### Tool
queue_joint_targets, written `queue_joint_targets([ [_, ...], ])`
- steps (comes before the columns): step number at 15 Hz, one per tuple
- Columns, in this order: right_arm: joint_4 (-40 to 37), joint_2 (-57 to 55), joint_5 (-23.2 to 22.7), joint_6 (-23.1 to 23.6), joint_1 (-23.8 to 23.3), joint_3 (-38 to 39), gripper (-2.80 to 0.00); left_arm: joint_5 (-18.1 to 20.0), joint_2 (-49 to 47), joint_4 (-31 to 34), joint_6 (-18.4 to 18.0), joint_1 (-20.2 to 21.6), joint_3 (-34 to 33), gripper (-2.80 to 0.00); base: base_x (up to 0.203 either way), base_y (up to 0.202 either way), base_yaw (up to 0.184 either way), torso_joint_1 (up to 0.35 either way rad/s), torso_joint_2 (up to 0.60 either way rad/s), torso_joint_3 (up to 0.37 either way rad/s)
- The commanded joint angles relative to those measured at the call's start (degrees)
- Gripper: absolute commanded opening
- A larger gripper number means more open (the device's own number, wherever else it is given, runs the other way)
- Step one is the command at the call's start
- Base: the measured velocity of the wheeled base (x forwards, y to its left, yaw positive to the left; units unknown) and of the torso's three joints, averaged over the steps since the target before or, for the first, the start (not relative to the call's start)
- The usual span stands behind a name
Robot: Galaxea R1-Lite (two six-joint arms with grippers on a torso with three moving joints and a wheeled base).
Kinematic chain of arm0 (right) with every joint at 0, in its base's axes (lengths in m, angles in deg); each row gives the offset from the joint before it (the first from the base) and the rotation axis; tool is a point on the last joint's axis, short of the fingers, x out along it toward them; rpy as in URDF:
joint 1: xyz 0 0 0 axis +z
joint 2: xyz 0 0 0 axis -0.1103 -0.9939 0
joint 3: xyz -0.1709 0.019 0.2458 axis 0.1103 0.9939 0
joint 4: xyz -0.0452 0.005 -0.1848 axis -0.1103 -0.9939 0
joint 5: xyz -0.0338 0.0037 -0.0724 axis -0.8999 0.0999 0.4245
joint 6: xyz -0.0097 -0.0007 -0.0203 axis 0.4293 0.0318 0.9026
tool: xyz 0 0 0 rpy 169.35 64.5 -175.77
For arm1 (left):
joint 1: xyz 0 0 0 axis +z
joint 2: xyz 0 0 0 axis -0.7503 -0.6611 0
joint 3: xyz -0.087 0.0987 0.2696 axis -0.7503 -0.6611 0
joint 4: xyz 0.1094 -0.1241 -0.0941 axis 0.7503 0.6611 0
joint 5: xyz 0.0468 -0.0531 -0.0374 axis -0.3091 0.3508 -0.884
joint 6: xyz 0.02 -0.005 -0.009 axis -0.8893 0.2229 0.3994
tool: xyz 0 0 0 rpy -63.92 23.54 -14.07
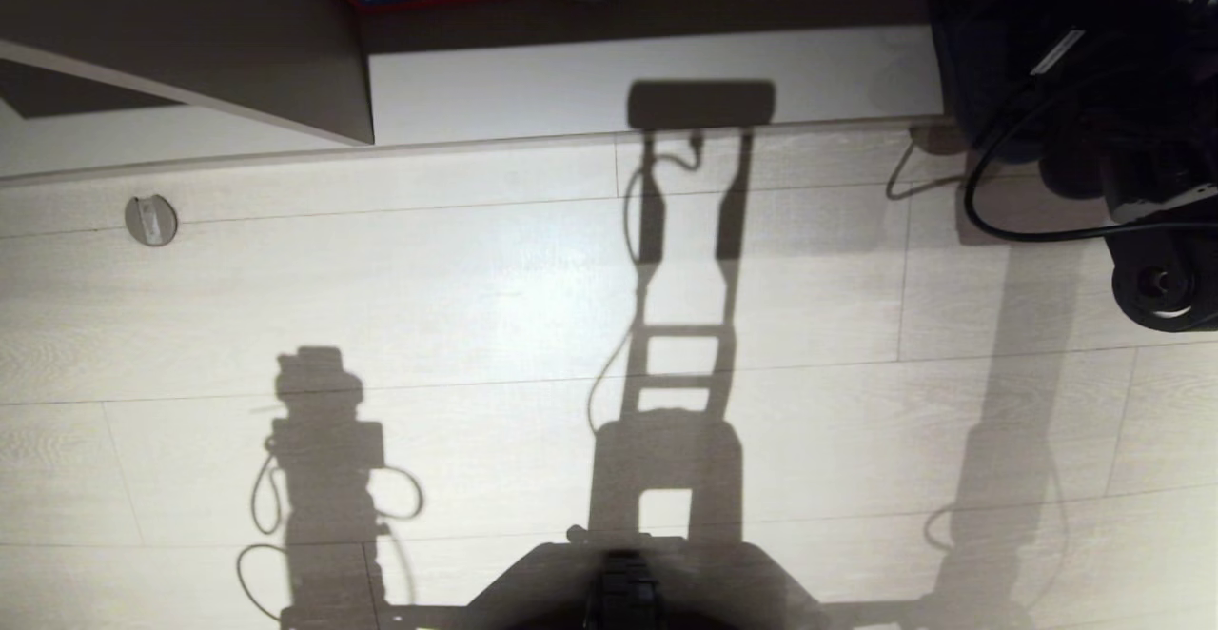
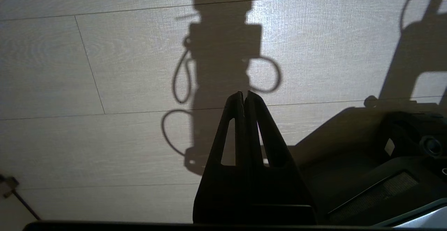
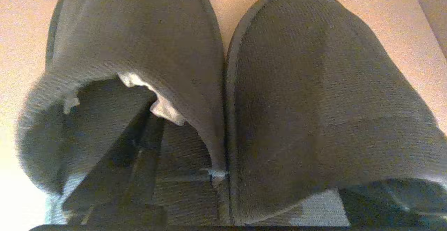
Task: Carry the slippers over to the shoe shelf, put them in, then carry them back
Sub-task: Place the slippers into the shoe cabinet
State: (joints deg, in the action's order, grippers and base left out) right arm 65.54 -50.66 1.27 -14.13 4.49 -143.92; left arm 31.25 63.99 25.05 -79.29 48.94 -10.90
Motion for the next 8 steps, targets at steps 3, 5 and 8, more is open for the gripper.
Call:
queue_joint_targets([
  [3, -0.9, 2.4, -0.1, 0.0, 0.0, 1.6, 0.0, 0.0, 0.0, 0.0, 0.0, 0.0, -0.1, -2.8, 0.0, 0.0, 0.0, 0.0, 0.0, 0.0],
  [5, -4.3, 5.6, -0.3, -0.3, 0.1, 4.0, 0.0, 0.0, 0.0, -0.1, 0.0, 0.0, 0.0, -2.8, 0.0, 0.0, 0.0, 0.0, 0.0, 0.0],
  [8, -9.5, 9.1, -0.4, -0.7, 0.7, 6.6, 0.0, 0.0, 0.0, -0.1, -0.1, 0.0, -0.1, -2.8, 0.0, 0.0, 0.0, 0.0, 0.0, 0.0],
])
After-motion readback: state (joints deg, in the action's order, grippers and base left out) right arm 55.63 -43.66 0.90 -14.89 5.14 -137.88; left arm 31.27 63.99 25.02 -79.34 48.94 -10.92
